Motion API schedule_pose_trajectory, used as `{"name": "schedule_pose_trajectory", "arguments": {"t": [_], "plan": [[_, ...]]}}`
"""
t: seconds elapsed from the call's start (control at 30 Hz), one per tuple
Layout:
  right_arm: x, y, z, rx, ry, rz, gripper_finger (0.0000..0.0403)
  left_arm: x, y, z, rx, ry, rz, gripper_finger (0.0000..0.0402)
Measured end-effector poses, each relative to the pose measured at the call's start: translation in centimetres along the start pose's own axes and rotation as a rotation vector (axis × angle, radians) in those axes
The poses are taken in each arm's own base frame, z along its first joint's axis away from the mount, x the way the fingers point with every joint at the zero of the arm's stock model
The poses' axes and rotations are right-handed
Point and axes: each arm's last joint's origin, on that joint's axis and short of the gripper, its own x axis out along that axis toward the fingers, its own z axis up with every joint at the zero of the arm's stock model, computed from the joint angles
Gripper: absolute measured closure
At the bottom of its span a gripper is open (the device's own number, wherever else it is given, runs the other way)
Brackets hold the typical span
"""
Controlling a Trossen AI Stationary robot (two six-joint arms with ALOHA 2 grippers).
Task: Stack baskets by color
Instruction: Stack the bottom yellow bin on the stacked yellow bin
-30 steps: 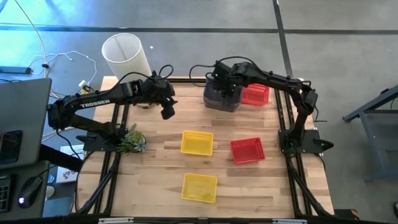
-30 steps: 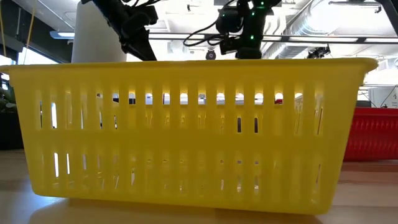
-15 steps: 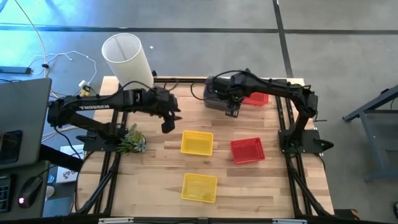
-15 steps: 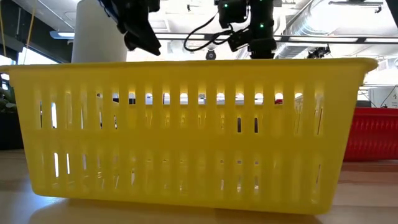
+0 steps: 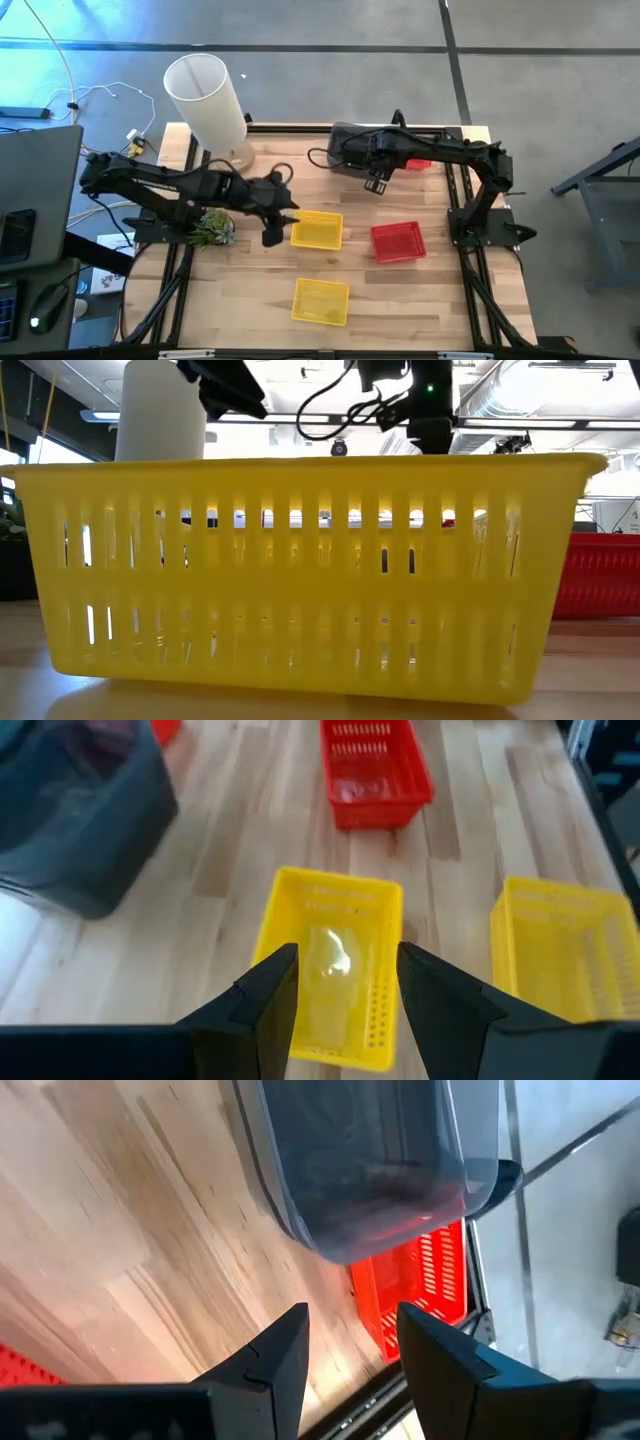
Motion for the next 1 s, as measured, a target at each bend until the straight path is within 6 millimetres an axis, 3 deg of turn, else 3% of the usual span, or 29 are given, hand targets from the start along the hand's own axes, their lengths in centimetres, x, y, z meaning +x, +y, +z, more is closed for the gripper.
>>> {"name": "schedule_pose_trajectory", "arguments": {"t": [0.37, 0.63, 1.0], "plan": [[-0.6, 1.1, -0.2, 0.049, -0.026, -0.011, 0.0265, 5.3, -4.1, -1.2, 0.086, 0.064, -0.059, 0.0245], [-0.6, 1.1, -0.1, 0.046, -0.034, -0.03, 0.0265, 6.9, -7.3, -2.4, 0.091, 0.081, -0.121, 0.0245], [-0.6, 1.2, 0.3, 0.074, -0.08, -0.027, 0.0265, 8.8, -10.2, -4.5, 0.08, 0.133, -0.108, 0.0245]]}}
